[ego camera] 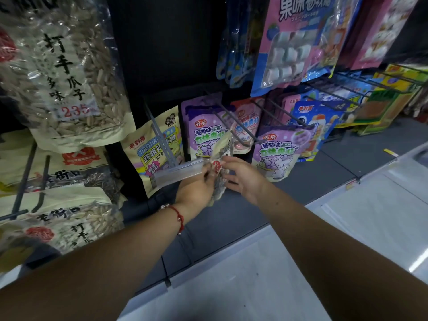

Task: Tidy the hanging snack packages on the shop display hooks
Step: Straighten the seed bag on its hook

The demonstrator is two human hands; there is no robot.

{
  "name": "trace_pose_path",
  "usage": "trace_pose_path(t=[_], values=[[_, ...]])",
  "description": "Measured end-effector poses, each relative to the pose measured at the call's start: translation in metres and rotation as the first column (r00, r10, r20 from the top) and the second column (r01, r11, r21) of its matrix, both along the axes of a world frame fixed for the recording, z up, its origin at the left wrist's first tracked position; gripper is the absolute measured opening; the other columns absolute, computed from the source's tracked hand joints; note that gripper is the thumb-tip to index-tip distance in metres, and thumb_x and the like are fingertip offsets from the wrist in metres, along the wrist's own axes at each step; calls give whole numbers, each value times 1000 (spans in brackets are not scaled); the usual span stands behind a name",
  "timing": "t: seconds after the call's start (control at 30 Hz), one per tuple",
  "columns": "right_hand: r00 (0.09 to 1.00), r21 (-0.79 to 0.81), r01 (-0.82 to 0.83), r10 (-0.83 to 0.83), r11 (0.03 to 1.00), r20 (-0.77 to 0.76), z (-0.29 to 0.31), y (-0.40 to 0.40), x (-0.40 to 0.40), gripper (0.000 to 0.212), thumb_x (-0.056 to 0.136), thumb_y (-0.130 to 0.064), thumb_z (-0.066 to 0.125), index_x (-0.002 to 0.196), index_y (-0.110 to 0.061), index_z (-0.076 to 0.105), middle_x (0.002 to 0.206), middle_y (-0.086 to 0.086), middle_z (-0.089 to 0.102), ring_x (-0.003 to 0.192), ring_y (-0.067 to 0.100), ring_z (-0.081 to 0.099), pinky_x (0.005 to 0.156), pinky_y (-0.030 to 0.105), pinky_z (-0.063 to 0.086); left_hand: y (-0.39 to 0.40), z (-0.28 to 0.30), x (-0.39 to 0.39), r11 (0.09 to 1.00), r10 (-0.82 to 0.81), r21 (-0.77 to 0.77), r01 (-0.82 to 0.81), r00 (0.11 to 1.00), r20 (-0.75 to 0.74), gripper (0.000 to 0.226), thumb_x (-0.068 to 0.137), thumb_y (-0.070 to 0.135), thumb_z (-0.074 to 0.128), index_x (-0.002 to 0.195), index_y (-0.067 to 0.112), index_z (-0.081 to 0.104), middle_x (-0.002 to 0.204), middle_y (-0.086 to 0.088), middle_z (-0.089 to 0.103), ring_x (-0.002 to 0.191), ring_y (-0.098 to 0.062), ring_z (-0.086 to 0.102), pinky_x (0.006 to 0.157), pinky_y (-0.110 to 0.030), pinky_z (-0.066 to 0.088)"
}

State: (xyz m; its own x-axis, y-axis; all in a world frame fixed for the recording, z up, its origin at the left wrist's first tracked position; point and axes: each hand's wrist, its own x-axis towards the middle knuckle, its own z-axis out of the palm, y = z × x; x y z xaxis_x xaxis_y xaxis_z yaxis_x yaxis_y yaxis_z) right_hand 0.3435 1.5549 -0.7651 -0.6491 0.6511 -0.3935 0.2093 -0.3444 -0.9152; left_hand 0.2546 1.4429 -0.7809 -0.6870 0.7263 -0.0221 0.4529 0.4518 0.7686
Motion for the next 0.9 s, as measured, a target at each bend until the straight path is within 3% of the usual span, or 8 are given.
trace_pose_path(t=[0.1, 0.2, 0.27, 0.37, 0.6, 0.7, 0.8, 0.9], values=[[992, 97, 110, -115, 989, 47, 3, 5, 13, 32, 96, -18, 63, 127, -13, 56, 111, 3, 66, 104, 21, 63, 88, 36, 54, -5, 3, -2, 998, 61, 0, -61, 997, 52, 42, 104, 43, 40, 142, 29, 54, 142, -5, 58, 130, -26, 54, 109, -38, 43], [979, 244, 173, -195, 954, 66, 2, 14, 33, 26, 97, -18, 63, 120, -14, 53, 104, 4, 64, 83, 12, 59, 71, 29, 46, -8, 11, 0, 998, 56, -6, -56, 992, 110, 39, 106, 40, 38, 137, 27, 58, 128, -1, 65, 124, -26, 58, 104, -31, 45], [983, 255, 146, -170, 956, 75, -2, 22, 47, 47, 94, -26, 68, 134, -15, 46, 118, 4, 58, 96, 15, 56, 88, 34, 45, -9, 15, 2, 999, 7, -33, -4, 994, 107, 41, 107, 37, 35, 132, 16, 60, 122, -5, 66, 120, -29, 59, 101, -32, 44], [993, 180, 84, -98, 980, 66, 0, 29, 61, 73, 82, -43, 77, 142, -16, 43, 135, 3, 55, 121, 23, 53, 106, 42, 41, -15, 15, 5, 999, -51, -7, 53, 987, 153, 36, 106, 37, 39, 133, 24, 59, 122, -7, 64, 108, -27, 62, 98, -38, 51], [997, 113, -16, 8, 993, 71, 7, 26, 89, 14, 91, -25, 70, 86, -13, 66, 84, 5, 70, 79, 20, 64, 70, 29, 47, -38, 20, 22, 975, -205, 114, 190, 968, 147, 24, 106, 21, 45, 103, 13, 69, 78, 5, 61, 76, -15, 58, 83, -50, 57], [999, 44, -16, 14, 999, 33, 16, 21, 99, 12, 91, -23, 70, 91, -13, 64, 82, 6, 66, 78, 20, 62, 76, 34, 46, -46, 30, 35, 966, -241, 137, 218, 952, 190, 24, 106, 21, 45, 103, 13, 68, 85, -8, 67, 71, -18, 60, 74, -48, 59], [999, 11, -39, 39, 999, 31, 26, 14, 111, 32, 82, -28, 77, 106, -11, 65, 98, 14, 64, 94, 29, 60, 88, 41, 44, -54, 39, 45, 964, -249, 152, 216, 934, 256, 22, 106, 20, 45, 108, 16, 67, 85, -6, 67, 69, -21, 63, 71, -49, 61], [998, -27, -64, 64, 998, 10, 36, 3, 123, 20, 84, -28, 73, 95, -14, 64, 86, 8, 62, 81, 25, 60, 80, 37, 46, -60, 42, 49, 962, -259, 166, 219, 923, 285, 23, 106, 20, 45, 109, 14, 68, 84, -6, 67, 76, -27, 63, 79, -54, 59]])
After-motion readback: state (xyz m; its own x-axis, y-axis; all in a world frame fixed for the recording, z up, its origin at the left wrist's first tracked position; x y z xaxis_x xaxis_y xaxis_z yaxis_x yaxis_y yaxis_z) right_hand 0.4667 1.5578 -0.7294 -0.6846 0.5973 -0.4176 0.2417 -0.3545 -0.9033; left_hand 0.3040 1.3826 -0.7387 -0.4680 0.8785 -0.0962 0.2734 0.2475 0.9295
